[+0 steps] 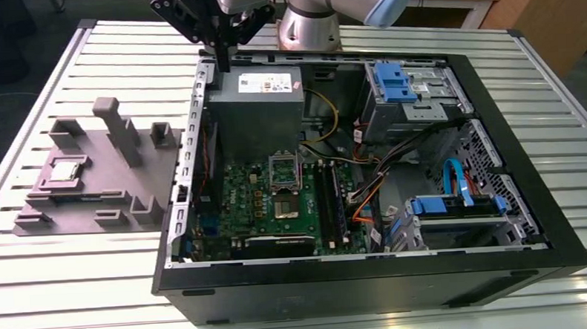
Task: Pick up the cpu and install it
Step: 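Reach for the cpu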
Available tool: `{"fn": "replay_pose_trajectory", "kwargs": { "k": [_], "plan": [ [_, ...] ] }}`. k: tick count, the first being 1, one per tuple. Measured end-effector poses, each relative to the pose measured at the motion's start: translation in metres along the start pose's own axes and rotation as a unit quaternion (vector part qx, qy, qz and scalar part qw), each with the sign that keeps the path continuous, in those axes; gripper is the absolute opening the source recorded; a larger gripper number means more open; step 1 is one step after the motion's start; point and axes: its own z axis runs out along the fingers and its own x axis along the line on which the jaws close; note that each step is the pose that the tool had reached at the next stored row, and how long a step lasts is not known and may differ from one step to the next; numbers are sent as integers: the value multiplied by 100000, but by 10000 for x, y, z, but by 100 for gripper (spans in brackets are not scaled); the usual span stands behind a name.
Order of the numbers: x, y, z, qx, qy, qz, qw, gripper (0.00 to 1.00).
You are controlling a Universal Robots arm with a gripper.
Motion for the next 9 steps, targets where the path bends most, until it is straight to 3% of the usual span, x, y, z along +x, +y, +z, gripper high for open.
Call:
{"fn": "replay_pose_trajectory", "kwargs": {
  "k": [9],
  "plan": [
    [19, -1, 4, 3, 12, 1, 100000, 11]
  ]
}}
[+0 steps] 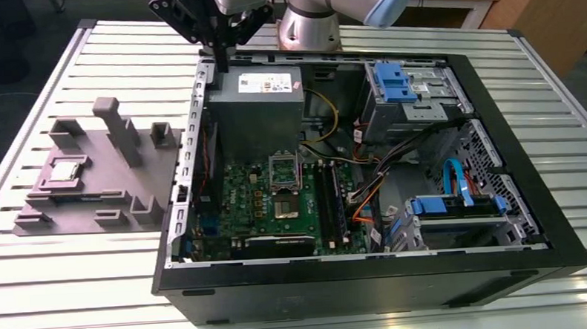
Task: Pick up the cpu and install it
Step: 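Reach for the cpu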
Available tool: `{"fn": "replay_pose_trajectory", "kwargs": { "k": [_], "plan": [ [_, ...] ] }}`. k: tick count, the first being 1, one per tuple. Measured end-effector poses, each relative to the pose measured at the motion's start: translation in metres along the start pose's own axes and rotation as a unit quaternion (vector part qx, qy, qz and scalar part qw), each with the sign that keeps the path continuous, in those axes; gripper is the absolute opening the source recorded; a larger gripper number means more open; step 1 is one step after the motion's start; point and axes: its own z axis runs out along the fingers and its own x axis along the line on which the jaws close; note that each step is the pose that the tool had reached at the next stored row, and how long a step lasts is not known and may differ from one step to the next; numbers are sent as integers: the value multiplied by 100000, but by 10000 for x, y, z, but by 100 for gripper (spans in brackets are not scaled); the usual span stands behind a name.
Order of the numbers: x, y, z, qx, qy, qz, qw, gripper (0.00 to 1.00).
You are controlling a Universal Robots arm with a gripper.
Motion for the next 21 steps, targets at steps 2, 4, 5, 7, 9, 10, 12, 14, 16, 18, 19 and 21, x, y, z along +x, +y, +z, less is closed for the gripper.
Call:
{"fn": "replay_pose_trajectory", "kwargs": {
  "k": [2, 4, 5, 7, 9, 10, 12, 14, 16, 18, 19, 21],
  "plan": [
    [6, -1, 1, -2, 1, 4, 100000, 11],
    [12, -1, 2, 1, 3, 0, 100000, 11],
    [16, -2, 3, -1, -1, 2, 100000, 11],
    [22, -2, 3, 2, 4, -4, 100000, 11],
    [29, -3, 4, -2, 1, -3, 100000, 11],
    [33, -3, 4, 1, 4, 1, 100000, 11],
    [41, -4, 5, 0, 2, -1, 100000, 11],
    [48, -4, 5, 2, 3, 0, 100000, 11],
    [53, -5, 7, 0, 5, -6, 100000, 11],
    [60, -5, 8, 1, 7, 0, 100000, 11],
    [64, -6, 8, -1, 6, 2, 100000, 11],
    [74, -6, 9, 3, 10, 0, 100000, 11]
  ]
}}
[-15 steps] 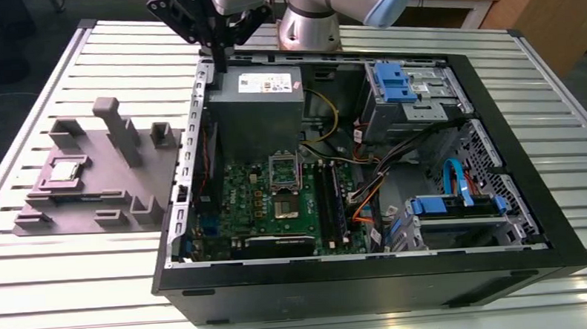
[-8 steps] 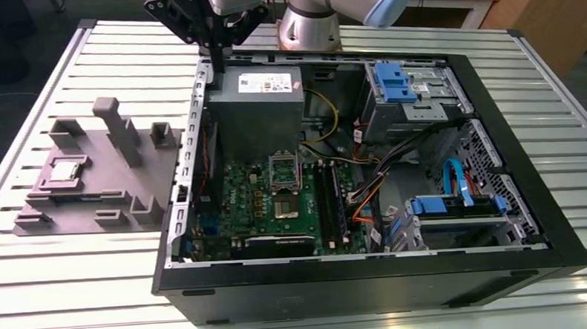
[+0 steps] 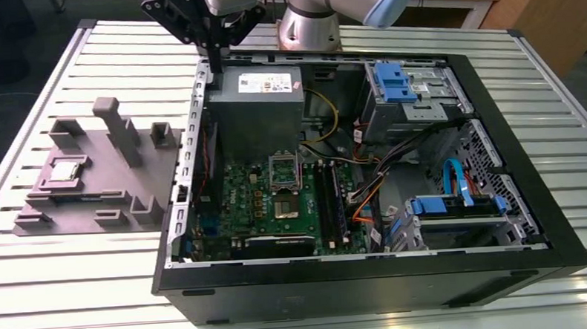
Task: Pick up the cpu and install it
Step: 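Reach for the cpu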
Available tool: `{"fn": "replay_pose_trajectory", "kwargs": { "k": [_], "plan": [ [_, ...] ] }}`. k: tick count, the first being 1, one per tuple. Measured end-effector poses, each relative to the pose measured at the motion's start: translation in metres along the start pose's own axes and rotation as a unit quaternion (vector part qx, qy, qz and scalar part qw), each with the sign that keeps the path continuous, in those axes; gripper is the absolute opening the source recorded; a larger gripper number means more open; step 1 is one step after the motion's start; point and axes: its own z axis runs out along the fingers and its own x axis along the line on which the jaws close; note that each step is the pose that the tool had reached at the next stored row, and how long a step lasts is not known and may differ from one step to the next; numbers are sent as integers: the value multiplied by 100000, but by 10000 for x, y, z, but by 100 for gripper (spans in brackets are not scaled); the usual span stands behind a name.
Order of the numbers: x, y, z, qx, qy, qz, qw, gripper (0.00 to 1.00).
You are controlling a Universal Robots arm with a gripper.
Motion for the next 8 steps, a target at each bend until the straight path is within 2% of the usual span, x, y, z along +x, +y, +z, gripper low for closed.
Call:
{"fn": "replay_pose_trajectory", "kwargs": {
  "k": [8],
  "plan": [
    [24, -2, 6, -2, 20, 0, 100000, 11]
  ]
}}
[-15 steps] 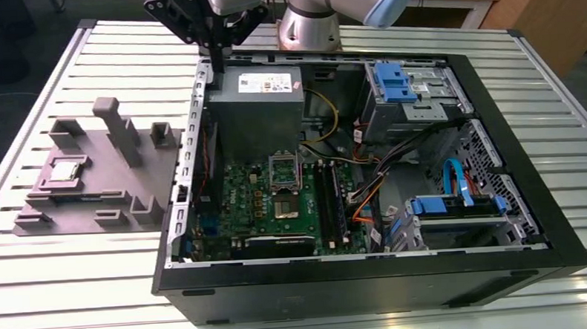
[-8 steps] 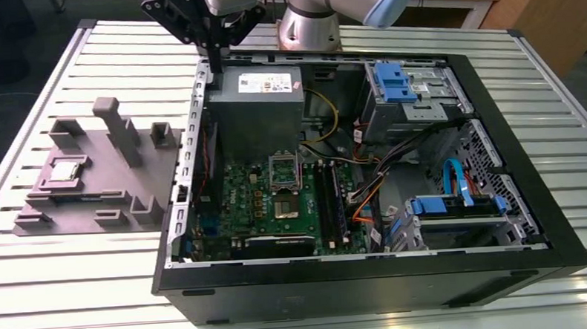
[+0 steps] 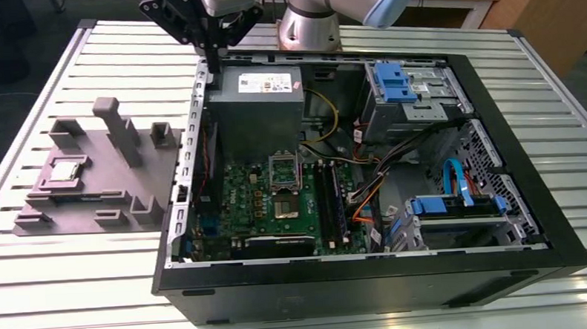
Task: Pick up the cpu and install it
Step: 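Reach for the cpu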
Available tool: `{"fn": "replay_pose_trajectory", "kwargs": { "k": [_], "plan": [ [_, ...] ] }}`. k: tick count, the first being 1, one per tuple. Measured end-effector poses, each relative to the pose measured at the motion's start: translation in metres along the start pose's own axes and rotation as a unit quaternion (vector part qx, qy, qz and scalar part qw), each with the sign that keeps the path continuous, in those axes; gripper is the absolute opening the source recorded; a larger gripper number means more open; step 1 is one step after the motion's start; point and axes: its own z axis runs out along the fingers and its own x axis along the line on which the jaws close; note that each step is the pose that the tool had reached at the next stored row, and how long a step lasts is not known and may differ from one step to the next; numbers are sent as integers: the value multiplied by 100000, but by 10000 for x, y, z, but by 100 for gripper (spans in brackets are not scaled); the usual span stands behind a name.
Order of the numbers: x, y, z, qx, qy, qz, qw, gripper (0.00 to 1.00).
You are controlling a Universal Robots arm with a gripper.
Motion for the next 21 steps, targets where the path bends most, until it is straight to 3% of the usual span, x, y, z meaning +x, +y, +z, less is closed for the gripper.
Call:
{"fn": "replay_pose_trajectory", "kwargs": {
  "k": [12, 21],
  "plan": [
    [97, -8, 10, -1, 8, 3, 100000, 11],
    [104, -8, 12, -6, 3, 6, 100000, 11]
  ]
}}
